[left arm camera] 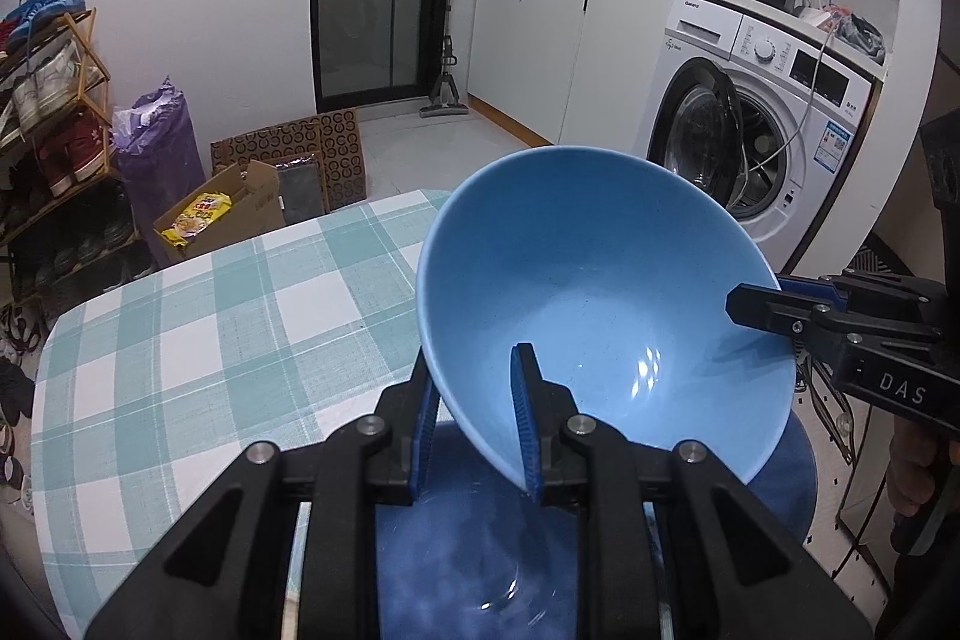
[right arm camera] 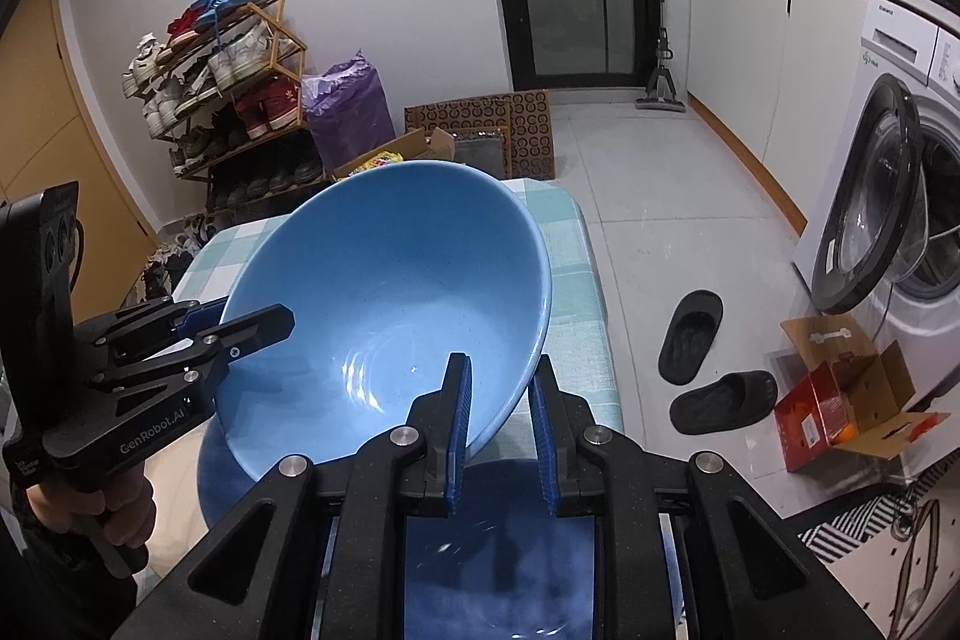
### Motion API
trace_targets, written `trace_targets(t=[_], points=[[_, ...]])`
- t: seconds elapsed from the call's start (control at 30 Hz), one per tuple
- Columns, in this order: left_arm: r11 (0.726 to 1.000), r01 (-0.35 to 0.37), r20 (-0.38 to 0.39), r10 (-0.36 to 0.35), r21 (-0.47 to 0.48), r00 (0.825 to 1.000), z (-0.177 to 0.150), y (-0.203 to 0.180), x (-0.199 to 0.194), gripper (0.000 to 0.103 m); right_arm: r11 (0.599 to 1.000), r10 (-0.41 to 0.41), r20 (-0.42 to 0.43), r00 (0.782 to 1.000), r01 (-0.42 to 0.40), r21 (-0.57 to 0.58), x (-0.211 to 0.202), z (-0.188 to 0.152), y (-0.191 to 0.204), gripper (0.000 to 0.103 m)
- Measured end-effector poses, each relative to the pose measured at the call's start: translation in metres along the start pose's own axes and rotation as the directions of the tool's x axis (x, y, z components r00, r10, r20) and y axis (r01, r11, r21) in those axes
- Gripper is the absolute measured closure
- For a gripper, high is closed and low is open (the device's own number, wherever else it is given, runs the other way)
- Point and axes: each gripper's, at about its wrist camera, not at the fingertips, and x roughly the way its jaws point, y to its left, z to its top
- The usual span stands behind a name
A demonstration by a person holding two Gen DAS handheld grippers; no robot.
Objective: Organize plates and bowls
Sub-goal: 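Lift the held blue bowls and lower them toward the bowl beneath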
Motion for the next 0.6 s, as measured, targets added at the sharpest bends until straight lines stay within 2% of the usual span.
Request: trace_targets(t=[0.6], points=[[0.998, -0.054, 0.053, 0.056, -0.034, 0.997, -0.036, 0.012, -0.048, 0.081, 0.998, 0.039, 0.04, 0.998, -0.037, -0.058, -0.032, -0.034, 0.052, 0.083]])
